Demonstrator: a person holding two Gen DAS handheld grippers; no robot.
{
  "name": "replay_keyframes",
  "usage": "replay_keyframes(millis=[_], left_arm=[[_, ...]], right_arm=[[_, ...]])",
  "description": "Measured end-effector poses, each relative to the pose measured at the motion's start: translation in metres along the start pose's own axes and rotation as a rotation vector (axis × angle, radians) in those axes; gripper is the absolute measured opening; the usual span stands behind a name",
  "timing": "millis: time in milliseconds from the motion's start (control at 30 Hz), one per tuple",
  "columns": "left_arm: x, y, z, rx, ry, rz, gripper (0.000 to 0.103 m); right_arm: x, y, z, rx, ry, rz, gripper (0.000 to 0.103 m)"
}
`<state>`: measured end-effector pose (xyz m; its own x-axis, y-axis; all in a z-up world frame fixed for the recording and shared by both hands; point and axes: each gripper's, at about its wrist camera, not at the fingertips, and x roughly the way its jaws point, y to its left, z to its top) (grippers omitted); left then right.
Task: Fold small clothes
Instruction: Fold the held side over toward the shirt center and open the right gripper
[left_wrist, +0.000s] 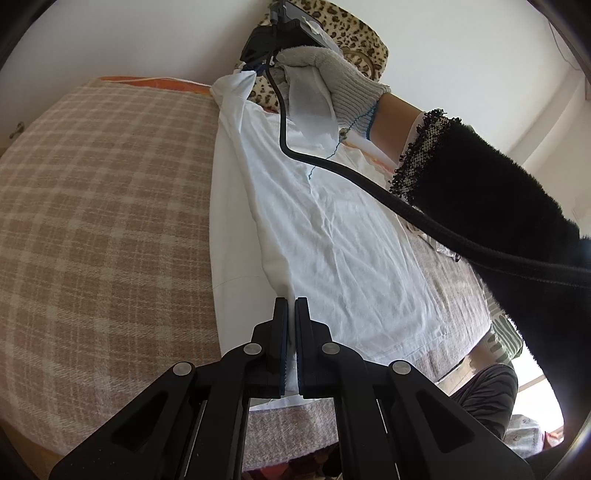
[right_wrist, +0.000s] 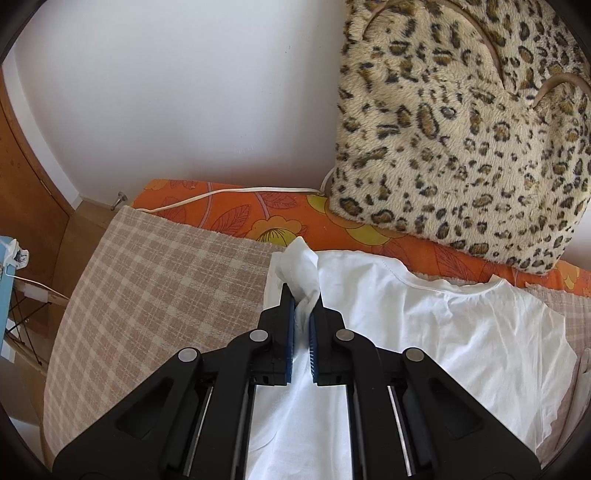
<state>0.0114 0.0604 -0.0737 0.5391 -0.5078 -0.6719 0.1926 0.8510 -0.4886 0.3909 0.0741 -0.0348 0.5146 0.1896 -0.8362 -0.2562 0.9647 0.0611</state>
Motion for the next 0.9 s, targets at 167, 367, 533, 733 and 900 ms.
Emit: replay_keyframes(millis=[167,367,533,733,900], left_arm=[[0.013,-0.012,-0.004,0.041,0.031,-0.020,0.002],[0.029,-0.016,-0.012,0.066,0.082,-0.017,0.002],[0.036,-0.019,-0.012,0.071,0.097,-0.026,0.002],[0.041,-0.034,-0.011,0.100,0.109,-0.037,0.002],[0.048,-0.036,-0.013,0.096,0.143,-0.054,0.002]], right_arm=[[-0.011,-0.036,-0.010,0.043,-0.025,-0.020,0.007],[-0.008,-0.077,-0.035,0.105,-0.014,-0.058,0.007],[-0.003,-0.100,-0.045,0.143,0.002,-0.086,0.007],[-0.002,-0.098,-0.049,0.098,0.011,-0.129,0.007],[0.011,-0.105,-0.052,0.113,0.072,-0.142,0.008]])
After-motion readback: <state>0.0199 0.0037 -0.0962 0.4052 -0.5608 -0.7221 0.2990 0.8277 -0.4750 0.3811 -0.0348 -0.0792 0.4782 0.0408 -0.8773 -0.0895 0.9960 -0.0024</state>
